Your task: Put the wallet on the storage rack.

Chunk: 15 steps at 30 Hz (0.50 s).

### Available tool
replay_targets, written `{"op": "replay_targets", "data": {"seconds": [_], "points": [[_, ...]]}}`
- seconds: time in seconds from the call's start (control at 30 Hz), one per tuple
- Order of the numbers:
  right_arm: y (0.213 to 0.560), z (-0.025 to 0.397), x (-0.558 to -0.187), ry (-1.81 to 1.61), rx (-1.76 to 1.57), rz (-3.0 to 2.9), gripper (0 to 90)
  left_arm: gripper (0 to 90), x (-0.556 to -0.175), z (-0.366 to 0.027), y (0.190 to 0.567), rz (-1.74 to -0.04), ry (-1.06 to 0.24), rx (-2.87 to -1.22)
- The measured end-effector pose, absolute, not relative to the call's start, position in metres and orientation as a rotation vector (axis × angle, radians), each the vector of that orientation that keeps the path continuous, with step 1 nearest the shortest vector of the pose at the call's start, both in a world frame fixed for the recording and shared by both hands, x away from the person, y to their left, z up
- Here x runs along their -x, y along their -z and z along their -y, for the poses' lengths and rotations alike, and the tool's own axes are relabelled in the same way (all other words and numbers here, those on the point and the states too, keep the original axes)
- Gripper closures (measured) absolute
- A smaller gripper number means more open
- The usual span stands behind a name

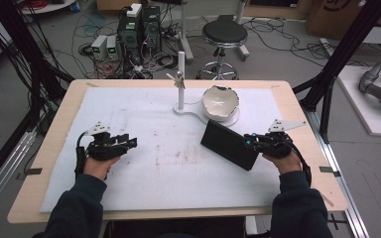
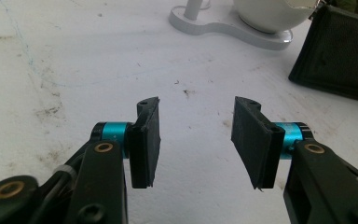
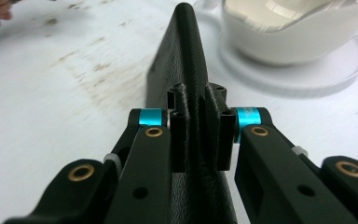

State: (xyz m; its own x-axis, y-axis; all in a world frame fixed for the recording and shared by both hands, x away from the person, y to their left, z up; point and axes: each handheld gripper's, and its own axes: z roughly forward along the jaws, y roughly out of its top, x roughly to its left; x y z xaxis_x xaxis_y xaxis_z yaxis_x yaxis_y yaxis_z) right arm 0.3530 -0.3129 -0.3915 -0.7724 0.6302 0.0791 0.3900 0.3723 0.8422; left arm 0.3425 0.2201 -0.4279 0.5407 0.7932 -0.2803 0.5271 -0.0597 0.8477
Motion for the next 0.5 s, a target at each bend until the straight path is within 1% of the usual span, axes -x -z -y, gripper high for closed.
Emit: {"op": "replay_targets", "data": {"seconds": [0.1,0.2,0.33,0.5], "points": [[0.385,0.306,-0.346,-1.271,-0.833,-2.33,81.8,51.7,-0.343,-0.221,0.428,-1.11,-0.317,-1.727],[0.389,0.301,-0.345,-1.262,-0.825,-2.345,80.3,51.7,-0.343,-0.22,0.428,-1.111,-0.314,-1.728],[0.395,0.304,-0.342,-1.38,-0.831,-2.334,76.3,51.7,-0.342,-0.22,0.428,-1.109,-0.312,-1.731],[0.394,0.3,-0.337,-1.399,-0.767,-2.356,73.8,51.7,-0.342,-0.219,0.429,-1.111,-0.309,-1.73]]}}
